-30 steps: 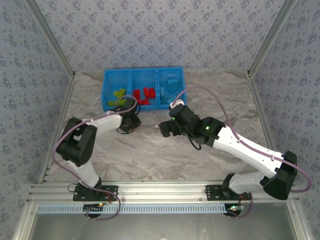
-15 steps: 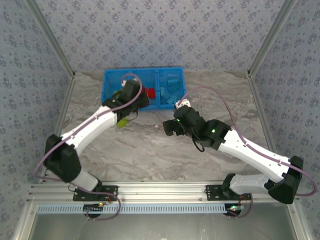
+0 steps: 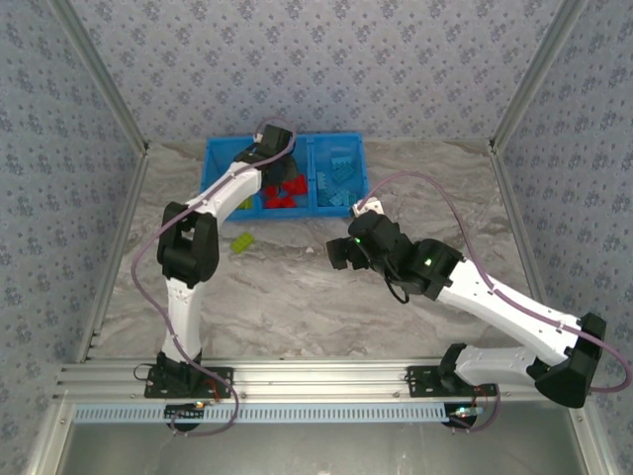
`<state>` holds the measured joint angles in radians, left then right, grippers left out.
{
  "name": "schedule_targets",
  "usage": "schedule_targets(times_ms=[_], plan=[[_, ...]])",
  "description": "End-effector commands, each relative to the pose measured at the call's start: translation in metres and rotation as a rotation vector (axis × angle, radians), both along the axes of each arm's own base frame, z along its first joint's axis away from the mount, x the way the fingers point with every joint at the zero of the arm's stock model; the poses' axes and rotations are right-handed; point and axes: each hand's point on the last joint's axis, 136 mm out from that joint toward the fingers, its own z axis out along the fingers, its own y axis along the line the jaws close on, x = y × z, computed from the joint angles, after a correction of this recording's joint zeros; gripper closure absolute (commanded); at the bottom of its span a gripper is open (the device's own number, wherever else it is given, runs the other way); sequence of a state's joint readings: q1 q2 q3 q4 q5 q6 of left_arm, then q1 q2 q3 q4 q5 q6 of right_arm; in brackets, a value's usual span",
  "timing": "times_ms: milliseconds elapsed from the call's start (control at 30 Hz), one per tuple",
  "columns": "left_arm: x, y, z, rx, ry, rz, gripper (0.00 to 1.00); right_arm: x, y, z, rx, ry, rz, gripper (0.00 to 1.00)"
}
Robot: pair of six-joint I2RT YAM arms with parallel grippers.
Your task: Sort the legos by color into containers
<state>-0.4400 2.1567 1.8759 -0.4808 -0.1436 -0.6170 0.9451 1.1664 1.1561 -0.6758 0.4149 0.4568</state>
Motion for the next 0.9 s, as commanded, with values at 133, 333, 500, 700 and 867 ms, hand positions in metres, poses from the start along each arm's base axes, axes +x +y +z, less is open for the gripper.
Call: schedule_targets(times_ms=[133,333,500,700,867], plan=[[-0.020,-0.009,0.069,-0.054,-0.079,-0.054,0.54,-0.002,-0.007,0.002,0.003,-0.007,-0.025,0.00],[-0.090,0.006,0.119,-0.062,-0.178,-0.087,0.55,-0.001,-0.006,0.000,0.005,-0.009,-0.025,0.00],[-0.164,0.039,0.117,0.053,-0.208,-0.200,0.52,0.002,0.000,-0.001,0.005,-0.011,-0.012,0.00],[-0.217,0.091,0.053,0.253,-0.089,-0.285,0.39,0.006,0.010,-0.007,-0.010,0.002,0.015,0.00],[-0.208,0.113,-0.011,0.225,0.105,-0.284,0.23,0.007,0.014,-0.010,-0.029,0.013,0.029,0.00]])
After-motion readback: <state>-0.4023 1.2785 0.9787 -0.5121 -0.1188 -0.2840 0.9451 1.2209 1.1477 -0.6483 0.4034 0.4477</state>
